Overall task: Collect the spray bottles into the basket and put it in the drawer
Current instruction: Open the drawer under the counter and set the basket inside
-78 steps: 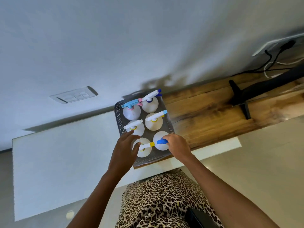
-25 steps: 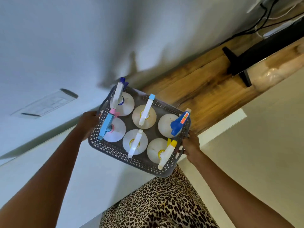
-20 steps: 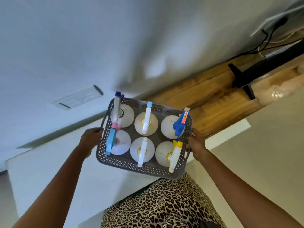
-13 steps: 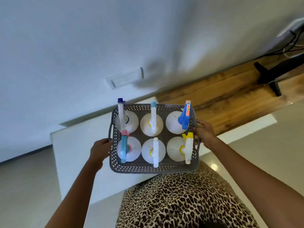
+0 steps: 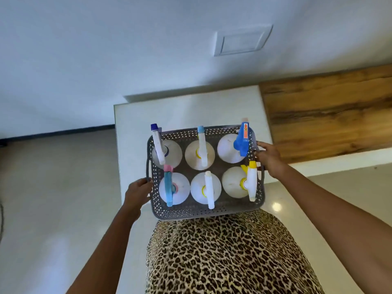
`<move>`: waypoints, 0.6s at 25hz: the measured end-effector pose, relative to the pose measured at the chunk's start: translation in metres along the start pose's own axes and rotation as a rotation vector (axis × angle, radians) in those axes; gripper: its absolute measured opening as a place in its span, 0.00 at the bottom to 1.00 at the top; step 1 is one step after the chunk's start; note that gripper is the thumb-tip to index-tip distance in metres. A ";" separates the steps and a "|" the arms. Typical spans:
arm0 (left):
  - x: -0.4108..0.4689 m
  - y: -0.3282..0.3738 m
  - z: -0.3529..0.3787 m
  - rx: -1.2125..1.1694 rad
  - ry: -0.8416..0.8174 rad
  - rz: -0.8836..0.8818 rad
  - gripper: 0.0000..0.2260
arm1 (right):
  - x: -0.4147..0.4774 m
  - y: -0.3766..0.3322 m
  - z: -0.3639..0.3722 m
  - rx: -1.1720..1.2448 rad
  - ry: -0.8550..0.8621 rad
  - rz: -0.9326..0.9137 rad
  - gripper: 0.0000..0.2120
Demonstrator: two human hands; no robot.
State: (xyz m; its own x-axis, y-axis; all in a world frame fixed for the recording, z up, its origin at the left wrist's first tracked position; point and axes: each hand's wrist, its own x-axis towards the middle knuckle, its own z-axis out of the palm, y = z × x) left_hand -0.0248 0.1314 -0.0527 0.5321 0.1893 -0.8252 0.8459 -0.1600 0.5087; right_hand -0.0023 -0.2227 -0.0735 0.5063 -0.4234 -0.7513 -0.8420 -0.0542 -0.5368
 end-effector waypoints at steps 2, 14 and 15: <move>0.013 -0.011 -0.002 0.002 -0.006 -0.009 0.06 | 0.008 0.003 0.012 -0.023 -0.016 -0.008 0.17; 0.063 -0.026 0.017 -0.004 0.051 0.039 0.12 | 0.063 -0.002 0.038 -0.196 0.029 -0.142 0.19; 0.064 -0.024 0.016 -0.008 0.059 0.040 0.12 | 0.065 -0.004 0.039 -0.198 0.021 -0.144 0.19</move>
State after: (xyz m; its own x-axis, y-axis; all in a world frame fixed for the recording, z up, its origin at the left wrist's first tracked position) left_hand -0.0119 0.1316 -0.1221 0.5668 0.2392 -0.7884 0.8239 -0.1606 0.5435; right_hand 0.0412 -0.2150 -0.1356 0.6215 -0.4170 -0.6632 -0.7826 -0.2906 -0.5506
